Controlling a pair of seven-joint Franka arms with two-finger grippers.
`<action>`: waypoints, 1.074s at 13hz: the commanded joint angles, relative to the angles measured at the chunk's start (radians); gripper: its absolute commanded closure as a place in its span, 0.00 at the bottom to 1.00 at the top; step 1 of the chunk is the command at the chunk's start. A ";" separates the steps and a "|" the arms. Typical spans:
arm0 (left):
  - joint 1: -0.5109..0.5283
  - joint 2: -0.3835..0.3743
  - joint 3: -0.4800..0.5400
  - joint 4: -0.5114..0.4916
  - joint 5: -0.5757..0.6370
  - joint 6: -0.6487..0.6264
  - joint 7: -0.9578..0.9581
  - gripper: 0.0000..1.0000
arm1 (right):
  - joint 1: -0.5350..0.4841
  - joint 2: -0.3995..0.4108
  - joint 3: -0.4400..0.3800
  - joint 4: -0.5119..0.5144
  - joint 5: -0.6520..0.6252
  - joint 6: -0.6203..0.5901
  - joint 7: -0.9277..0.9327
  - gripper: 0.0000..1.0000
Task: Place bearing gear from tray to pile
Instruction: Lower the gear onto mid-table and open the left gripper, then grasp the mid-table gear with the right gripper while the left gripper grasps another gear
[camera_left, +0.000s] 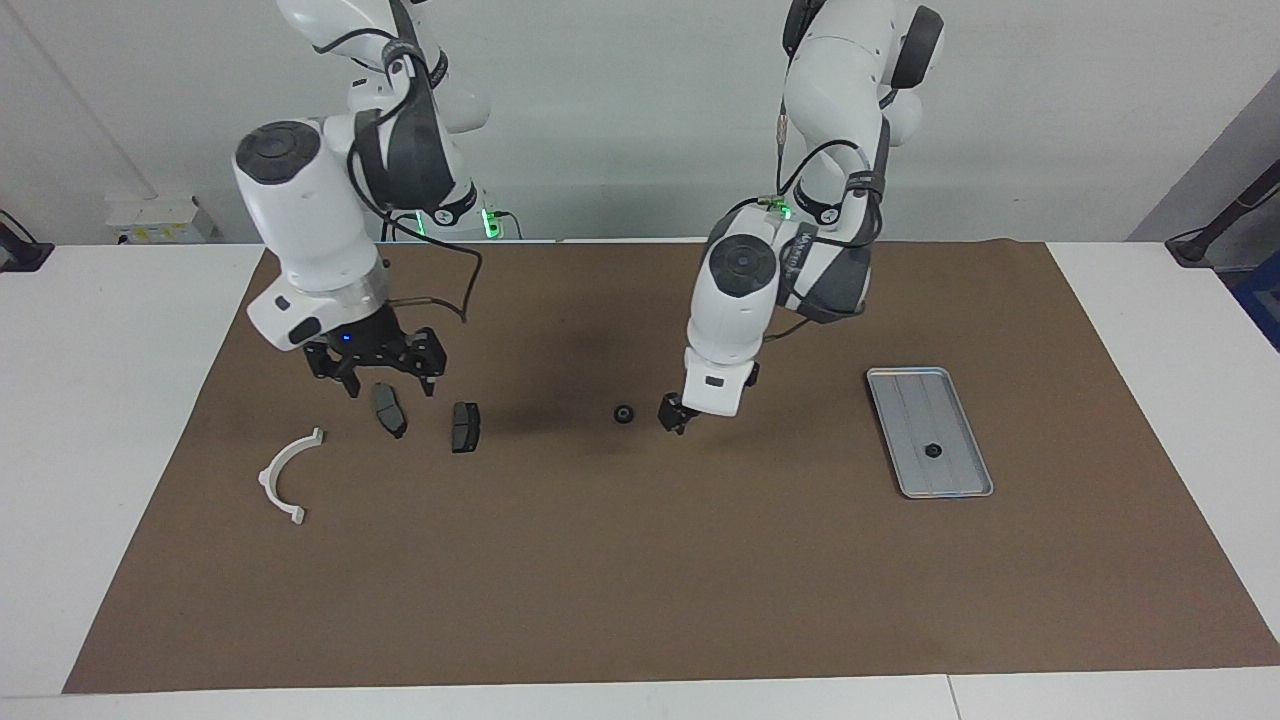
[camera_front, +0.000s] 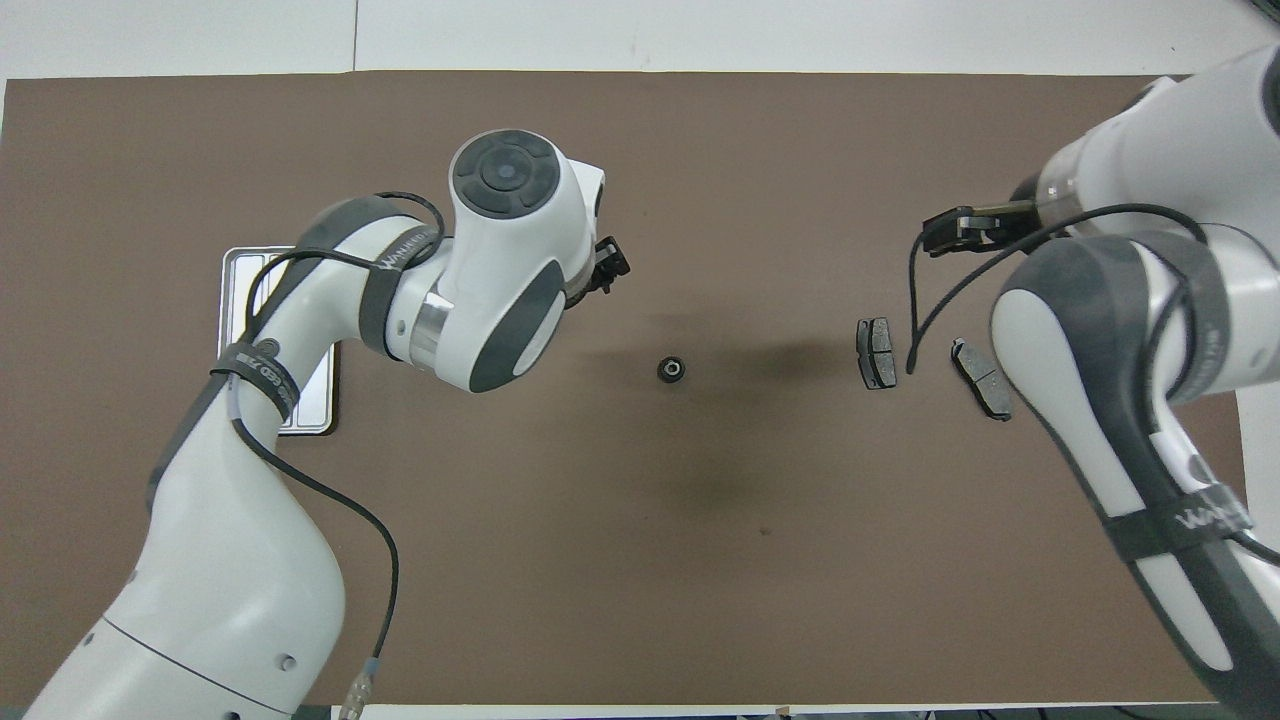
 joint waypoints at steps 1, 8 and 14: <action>0.127 -0.045 -0.010 -0.038 0.010 -0.030 0.213 0.00 | 0.102 0.068 -0.001 0.063 -0.017 0.010 0.145 0.00; 0.374 -0.079 -0.004 -0.141 0.062 0.011 0.714 0.10 | 0.327 0.089 0.002 -0.012 -0.016 0.039 0.360 0.00; 0.478 -0.107 -0.005 -0.261 0.063 0.177 0.788 0.21 | 0.384 0.104 0.004 -0.143 -0.007 0.203 0.408 0.00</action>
